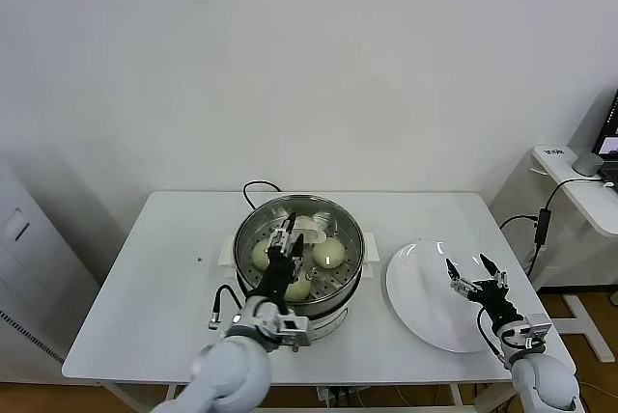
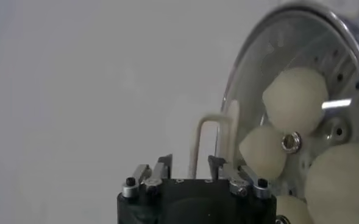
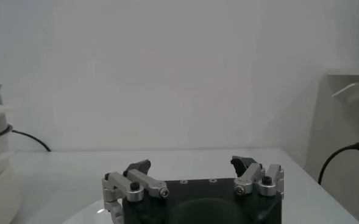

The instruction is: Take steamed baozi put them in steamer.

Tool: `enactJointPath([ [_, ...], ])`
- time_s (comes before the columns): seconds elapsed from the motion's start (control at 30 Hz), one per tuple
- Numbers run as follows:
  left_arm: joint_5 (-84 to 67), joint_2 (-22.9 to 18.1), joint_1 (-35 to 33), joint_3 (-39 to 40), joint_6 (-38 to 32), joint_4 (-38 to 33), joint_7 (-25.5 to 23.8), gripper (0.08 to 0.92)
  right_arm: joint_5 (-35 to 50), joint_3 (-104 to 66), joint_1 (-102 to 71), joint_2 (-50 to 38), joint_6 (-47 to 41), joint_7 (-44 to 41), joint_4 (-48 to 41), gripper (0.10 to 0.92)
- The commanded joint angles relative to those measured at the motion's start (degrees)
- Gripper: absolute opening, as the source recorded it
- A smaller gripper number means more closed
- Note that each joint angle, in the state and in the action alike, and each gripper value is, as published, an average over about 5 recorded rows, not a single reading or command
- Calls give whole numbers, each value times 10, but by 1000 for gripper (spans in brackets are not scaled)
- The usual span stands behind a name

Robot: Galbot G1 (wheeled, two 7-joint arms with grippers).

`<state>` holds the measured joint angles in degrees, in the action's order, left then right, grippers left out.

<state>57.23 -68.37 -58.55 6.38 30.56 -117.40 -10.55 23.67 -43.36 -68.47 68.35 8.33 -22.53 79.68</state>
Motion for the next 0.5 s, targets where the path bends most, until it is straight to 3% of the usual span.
enactJointPath([
  [0.03,-596,44,-20,-172,-100,-146,-70,637,10,3,4,2,-3,-7,-1,823],
  [0.23,-872,5,-46,-320,-108,-132,17,792,24,10,3,2,-7,-2,10,823],
  [0.5,-863,5,-114,-411,-145,-22,90,823,42,9,0,0,-14,19,36,823],
])
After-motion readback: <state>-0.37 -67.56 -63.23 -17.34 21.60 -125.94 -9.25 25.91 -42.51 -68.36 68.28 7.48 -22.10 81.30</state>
